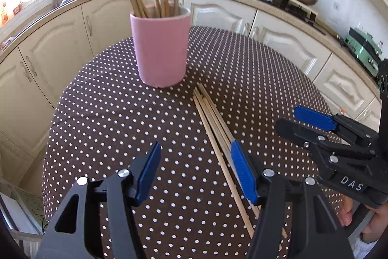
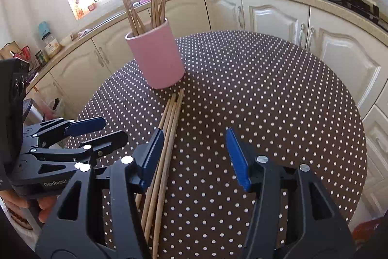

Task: Organize utensils
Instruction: 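Move both open tools back down over the remaining chopsticks on the table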

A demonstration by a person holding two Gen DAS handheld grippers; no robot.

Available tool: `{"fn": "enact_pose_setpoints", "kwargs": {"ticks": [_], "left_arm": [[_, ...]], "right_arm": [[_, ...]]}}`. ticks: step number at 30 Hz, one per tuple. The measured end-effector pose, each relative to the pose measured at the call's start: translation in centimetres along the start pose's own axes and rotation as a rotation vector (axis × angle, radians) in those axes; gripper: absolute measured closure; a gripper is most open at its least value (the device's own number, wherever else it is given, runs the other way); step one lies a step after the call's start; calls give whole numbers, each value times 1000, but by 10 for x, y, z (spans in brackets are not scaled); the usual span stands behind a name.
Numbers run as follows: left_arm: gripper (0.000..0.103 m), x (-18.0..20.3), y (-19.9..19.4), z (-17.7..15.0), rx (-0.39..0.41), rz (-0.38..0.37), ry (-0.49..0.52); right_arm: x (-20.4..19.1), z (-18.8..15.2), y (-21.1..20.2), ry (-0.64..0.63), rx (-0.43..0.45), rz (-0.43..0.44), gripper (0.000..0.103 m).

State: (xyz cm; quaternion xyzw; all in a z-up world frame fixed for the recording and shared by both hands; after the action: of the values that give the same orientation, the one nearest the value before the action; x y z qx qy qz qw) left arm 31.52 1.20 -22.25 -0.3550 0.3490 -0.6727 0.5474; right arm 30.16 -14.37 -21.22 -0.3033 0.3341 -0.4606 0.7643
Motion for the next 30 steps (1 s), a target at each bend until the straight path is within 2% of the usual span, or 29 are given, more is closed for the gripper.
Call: {"fn": "enact_pose_setpoints", "kwargs": {"ticks": [17,30], "left_arm": [[44,24,38,-15,-103,53,65],[43,30,47,-14,-109,80,117]], "right_arm": [[16,-20,19,42,-43,26,49],[25,-23,17,68,-53,30,49]]}}
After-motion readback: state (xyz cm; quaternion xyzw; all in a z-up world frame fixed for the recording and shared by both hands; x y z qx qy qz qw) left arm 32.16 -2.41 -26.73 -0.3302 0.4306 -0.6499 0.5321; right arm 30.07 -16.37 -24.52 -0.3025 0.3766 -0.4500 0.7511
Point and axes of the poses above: each gripper's, at about its wrist camera, not at the fingertips, and y roughly the way its jaws point, x to its right, z to its top, the point moved 9 cm from there along y, roughly the way its jaws point, and after that the axes turned 7 degrees about -x, right-handed, at the moved point
